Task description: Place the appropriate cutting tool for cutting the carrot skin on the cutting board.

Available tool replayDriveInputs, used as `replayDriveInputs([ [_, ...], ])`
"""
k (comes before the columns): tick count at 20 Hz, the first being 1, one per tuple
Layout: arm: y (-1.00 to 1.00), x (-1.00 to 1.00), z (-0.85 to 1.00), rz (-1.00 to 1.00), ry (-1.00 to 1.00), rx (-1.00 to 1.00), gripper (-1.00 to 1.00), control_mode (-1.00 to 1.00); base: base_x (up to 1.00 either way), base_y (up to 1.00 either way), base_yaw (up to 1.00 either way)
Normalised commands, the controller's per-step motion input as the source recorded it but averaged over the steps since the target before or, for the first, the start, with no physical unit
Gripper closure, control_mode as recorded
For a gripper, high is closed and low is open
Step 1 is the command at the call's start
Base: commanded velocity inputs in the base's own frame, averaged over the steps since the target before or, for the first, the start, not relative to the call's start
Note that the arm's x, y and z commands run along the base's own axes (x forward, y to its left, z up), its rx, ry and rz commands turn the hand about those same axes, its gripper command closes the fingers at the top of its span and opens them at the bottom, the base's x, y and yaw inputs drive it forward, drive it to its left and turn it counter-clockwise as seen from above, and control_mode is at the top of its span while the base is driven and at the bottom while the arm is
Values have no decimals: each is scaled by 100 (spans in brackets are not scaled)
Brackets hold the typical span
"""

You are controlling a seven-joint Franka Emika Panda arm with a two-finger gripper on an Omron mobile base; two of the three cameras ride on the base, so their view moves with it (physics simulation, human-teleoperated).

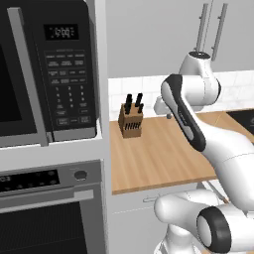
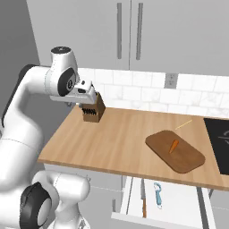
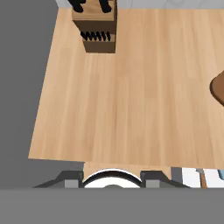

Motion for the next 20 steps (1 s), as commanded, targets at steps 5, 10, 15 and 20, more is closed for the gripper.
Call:
replayDriveInputs([
  [5,-4,-3,-3,1,-4,0,-100,-100,0,0,0],
  [10,-83,-39,-1,0,-2,0,-100,-100,0,0,0],
  [15,-100,-66,-12,0,0,0,-100,-100,0,0,0],
  [20,-98,-37,-14,0,0,0,-100,-100,0,0,0],
])
